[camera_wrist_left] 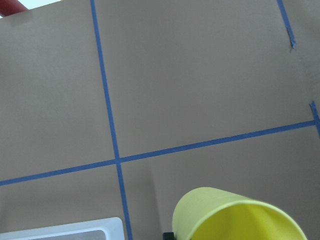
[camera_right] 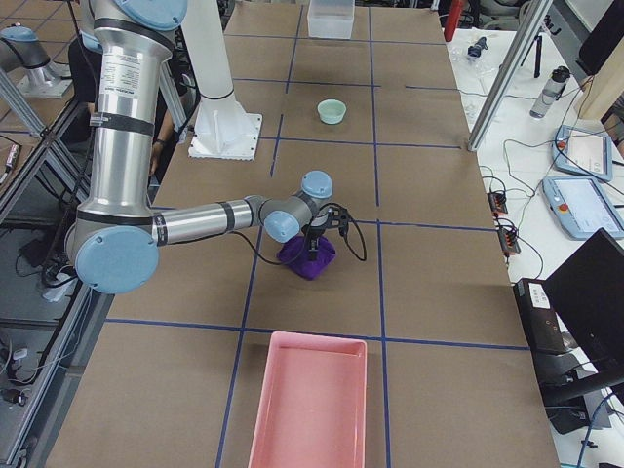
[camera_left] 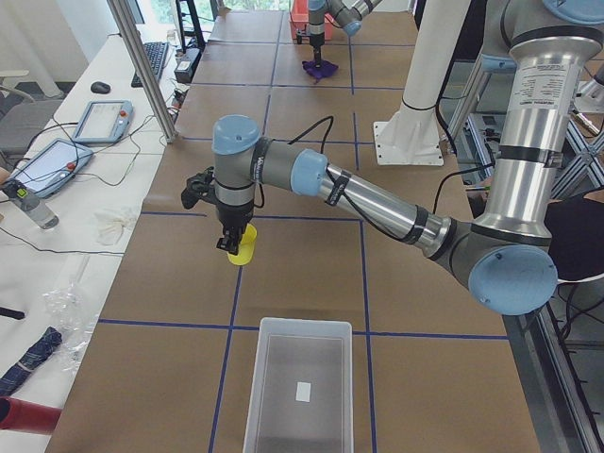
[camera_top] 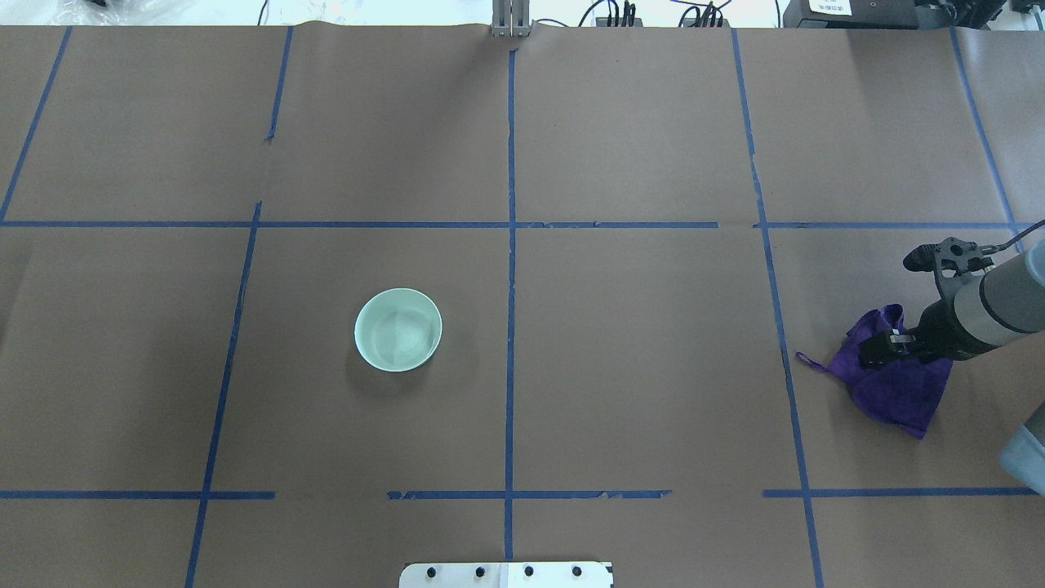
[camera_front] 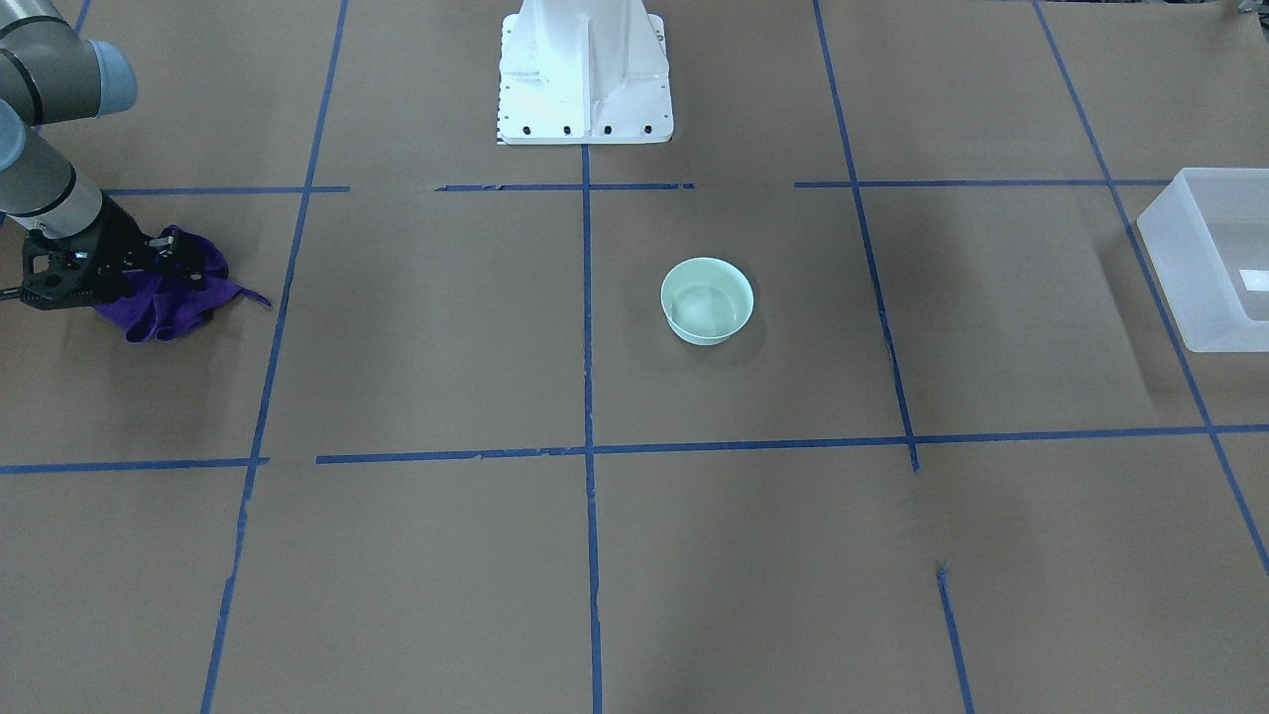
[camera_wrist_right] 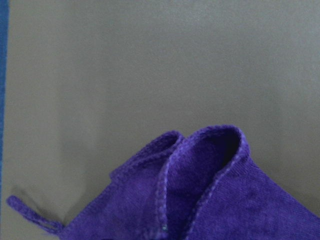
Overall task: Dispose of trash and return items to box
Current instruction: 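Lift the yellow cup with the left gripper while the right gripper grasps the purple cloth, then carry the cup into the clear bin while the right gripper lifts the cloth away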
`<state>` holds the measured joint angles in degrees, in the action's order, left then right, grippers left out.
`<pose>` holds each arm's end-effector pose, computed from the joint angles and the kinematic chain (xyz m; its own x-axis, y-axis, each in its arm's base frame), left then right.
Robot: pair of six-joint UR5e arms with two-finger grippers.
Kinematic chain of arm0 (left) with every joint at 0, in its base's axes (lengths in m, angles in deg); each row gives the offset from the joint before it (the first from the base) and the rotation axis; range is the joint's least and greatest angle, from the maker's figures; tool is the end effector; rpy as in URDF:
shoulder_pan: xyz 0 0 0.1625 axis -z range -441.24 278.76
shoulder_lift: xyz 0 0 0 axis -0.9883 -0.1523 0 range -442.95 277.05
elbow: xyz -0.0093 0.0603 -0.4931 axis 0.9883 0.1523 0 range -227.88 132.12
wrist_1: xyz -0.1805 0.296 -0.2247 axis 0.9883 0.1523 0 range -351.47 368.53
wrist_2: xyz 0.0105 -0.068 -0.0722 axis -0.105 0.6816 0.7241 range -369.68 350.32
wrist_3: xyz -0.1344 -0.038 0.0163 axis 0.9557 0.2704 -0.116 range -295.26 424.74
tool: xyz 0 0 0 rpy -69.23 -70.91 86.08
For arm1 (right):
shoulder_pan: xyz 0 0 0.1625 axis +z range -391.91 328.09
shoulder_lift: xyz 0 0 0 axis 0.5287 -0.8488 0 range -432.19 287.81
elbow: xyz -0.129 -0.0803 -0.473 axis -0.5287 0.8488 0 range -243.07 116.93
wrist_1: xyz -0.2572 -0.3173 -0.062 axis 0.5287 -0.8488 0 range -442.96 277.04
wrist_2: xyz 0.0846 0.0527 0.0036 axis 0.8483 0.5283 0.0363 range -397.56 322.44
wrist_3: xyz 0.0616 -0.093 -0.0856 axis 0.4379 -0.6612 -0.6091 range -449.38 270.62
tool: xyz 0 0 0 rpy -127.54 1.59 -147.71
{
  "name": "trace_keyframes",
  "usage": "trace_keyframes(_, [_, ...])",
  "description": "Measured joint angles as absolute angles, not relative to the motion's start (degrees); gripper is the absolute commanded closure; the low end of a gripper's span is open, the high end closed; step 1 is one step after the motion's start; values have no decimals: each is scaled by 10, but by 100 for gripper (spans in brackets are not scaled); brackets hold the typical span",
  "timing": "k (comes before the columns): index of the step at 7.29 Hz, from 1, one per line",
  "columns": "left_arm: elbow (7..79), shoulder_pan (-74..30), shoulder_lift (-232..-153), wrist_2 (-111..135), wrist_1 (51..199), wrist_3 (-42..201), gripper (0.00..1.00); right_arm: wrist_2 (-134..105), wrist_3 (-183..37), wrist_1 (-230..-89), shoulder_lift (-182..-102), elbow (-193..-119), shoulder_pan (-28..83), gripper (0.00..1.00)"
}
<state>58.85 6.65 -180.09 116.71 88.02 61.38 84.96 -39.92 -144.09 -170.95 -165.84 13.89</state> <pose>-0.0299 -0.5440 0.5844 0.7960 0.2232 -0.5627 -0.0826 0.9609 0.2644 -0.2810 -0.3719 0.6716 0.7057 -0.0604 0.7060 0.0755 0.9971 0.0098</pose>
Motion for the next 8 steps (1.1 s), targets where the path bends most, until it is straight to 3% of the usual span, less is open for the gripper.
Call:
trace_keyframes(1, [575,74,-1803,1167,882,600,100,849,-400,-1441,-1712,-1658,135,100])
trace_keyframes(4, [532,95,-1804,1168,891,557,100,848,-402,-1437,-1726,-1666,133,100])
trace_keyframes(8, [442,105,-1779,1169,993,544,100,865,-405,-1440,-1763,-1745,175,100])
